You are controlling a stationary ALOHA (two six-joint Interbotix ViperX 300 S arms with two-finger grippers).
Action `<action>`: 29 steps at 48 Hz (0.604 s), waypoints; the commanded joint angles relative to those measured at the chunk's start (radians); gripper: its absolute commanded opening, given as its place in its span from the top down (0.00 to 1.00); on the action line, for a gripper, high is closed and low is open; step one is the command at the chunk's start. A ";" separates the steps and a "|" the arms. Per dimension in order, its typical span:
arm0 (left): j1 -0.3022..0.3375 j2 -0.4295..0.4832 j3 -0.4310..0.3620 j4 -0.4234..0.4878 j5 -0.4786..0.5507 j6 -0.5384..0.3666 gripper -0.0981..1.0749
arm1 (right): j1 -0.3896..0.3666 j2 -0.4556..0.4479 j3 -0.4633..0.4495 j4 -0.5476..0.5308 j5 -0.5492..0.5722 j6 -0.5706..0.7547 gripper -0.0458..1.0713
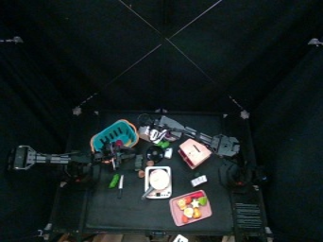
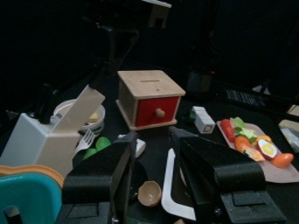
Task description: Place cleaver in holder
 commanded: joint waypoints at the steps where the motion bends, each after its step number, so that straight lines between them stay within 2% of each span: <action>1: 0.005 0.000 -0.008 -0.002 -0.005 0.002 0.26 | -0.012 -0.018 -0.049 0.003 0.002 -0.003 0.53; 16: 0.005 0.000 -0.008 -0.002 -0.005 0.002 0.26 | -0.017 -0.009 -0.063 0.014 0.002 -0.002 0.47; 29: 0.005 0.000 -0.008 -0.002 -0.005 0.002 0.26 | -0.017 -0.009 -0.075 0.006 0.002 0.008 0.20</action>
